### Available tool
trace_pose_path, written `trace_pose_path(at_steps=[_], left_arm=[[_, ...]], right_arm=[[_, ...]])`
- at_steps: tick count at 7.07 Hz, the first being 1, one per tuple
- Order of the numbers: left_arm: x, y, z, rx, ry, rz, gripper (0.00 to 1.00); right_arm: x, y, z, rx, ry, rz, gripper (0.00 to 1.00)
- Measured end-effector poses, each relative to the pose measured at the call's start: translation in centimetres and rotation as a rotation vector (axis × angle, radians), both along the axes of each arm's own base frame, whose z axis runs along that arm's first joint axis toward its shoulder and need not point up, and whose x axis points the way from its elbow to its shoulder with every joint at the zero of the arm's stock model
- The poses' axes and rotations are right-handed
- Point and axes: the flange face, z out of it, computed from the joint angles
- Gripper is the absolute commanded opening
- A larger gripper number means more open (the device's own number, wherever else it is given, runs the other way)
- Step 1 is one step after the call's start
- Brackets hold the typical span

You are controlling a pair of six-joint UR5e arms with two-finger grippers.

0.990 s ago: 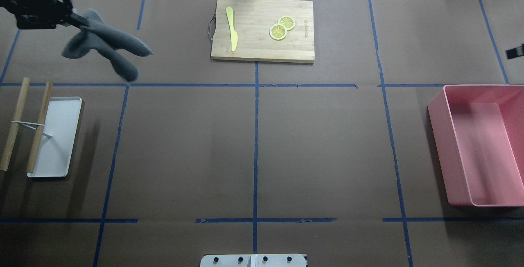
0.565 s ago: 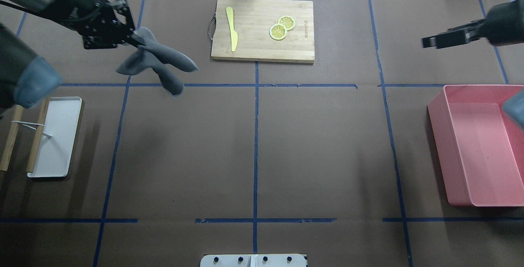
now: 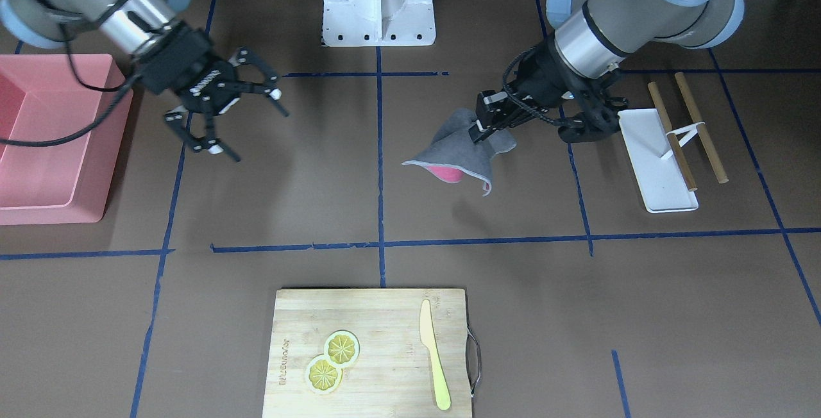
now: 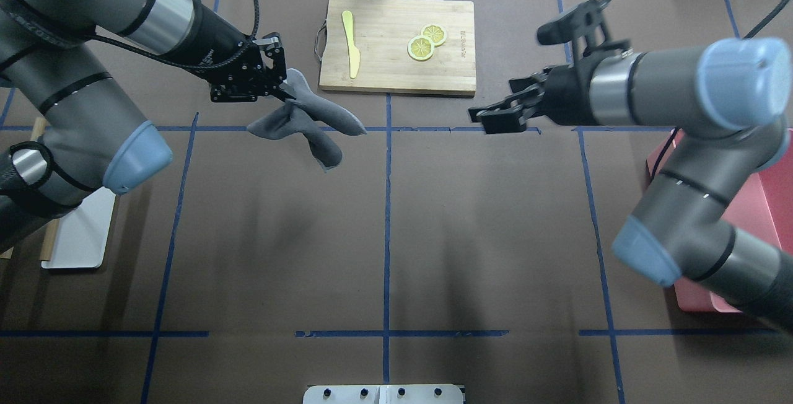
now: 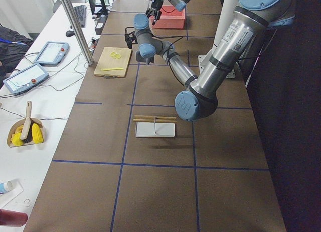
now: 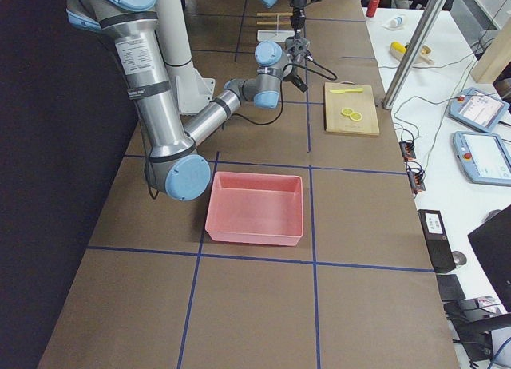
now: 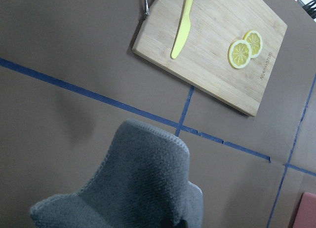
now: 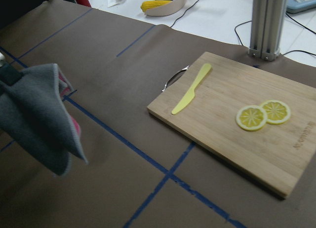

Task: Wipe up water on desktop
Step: 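Carry the grey cloth to table center with left gripper while right gripper approaches, then grasp the grey cloth with the right gripper and open the left gripper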

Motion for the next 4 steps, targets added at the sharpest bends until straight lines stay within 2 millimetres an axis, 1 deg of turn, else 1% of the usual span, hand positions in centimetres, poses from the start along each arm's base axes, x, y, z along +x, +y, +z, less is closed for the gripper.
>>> trace_pose_path(at_steps=[1,2,4], left_arm=[[1.6,0.8,-1.0,0.02,0.012,0.028,0.02],[3.0,1.7,-1.8,0.045,0.029,0.056,0.02],[5.3,3.1,-3.3,0.09,0.065,0.099,0.02]], right_arm=[[-3.0,2.0,-1.0,0.015,0.004,-0.003,0.98],[-4.5,3.1,-1.5,0.023,0.014,-0.004,0.98],[-6.0,4.4,-2.1,0.03,0.02,-0.01,0.97]])
